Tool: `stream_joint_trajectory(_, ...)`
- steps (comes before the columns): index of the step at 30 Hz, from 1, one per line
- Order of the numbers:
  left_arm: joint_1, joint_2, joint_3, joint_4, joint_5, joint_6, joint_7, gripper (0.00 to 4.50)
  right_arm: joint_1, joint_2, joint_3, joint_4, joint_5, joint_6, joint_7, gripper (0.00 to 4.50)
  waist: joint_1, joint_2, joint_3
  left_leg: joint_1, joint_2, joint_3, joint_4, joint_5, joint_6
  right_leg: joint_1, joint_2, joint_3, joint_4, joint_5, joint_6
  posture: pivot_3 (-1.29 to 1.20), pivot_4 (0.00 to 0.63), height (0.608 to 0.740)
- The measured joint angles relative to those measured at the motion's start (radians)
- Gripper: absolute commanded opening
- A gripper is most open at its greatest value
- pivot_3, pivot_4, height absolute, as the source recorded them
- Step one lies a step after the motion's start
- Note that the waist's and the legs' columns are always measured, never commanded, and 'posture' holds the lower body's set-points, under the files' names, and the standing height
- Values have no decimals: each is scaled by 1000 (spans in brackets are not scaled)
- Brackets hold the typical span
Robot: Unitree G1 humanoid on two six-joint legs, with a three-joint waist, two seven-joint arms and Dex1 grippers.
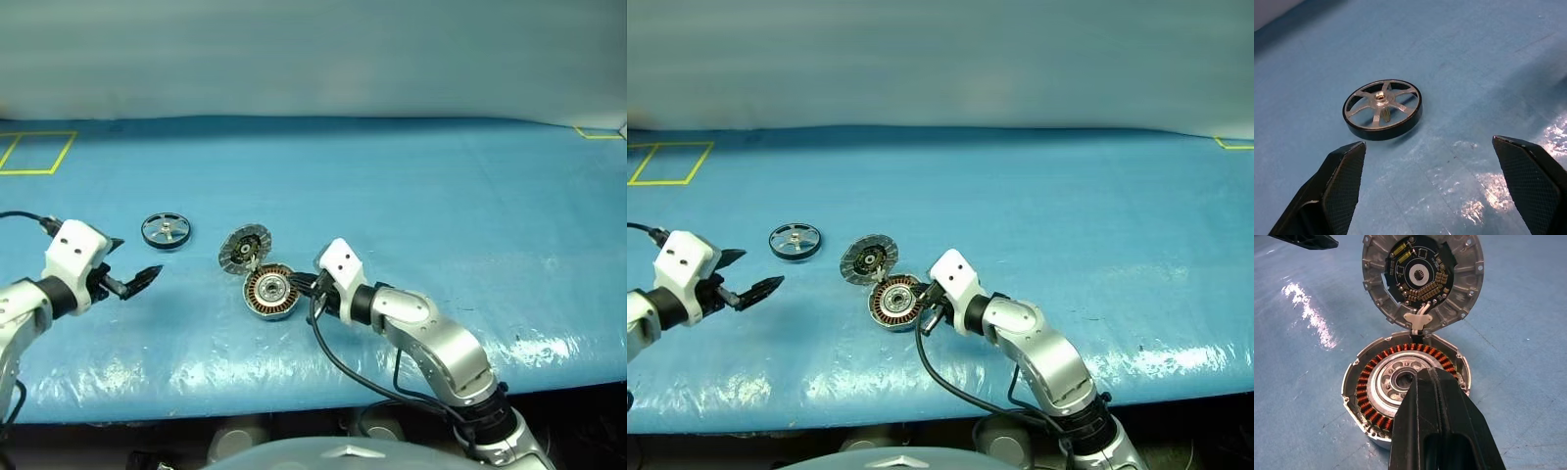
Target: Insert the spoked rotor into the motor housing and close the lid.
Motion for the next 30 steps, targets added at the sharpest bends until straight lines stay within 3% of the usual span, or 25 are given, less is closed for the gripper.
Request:
stream_joint_trajectory(7, -297, 83, -221, 275, 129, -55, -123, 4500, 18, 8, -2, 0, 2, -19, -21, 22, -4, 0, 0, 0, 1, 1, -1, 0, -2, -1, 4, 0, 0, 0, -1, 0, 150, 740)
stream_joint_trajectory(14, -564, 43, -365, 535, 232, -70, -178, 4500, 33, 14, -3, 0, 0, -24, -48, 22, -12, -1, 0, -1, 1, 1, -1, 0, -2, -1, 5, 1, 1, 0, 0, 0, 150, 740)
stream_joint_trajectory(22, -698, 42, -506, 657, 307, -44, -338, 4500, 57, 23, -9, -3, 1, -24, -82, 22, -13, -2, 1, -1, 1, 0, 1, 0, -2, -1, 7, 2, 2, 0, 0, 0, 150, 740)
stream_joint_trajectory(30, -961, 63, -694, 807, 497, -101, -531, 4500, 57, 25, -10, -5, 7, -24, -77, 22, -12, -4, 2, -1, 0, 1, 4, 0, -2, 0, 9, 2, 3, 1, 0, 0, 150, 740)
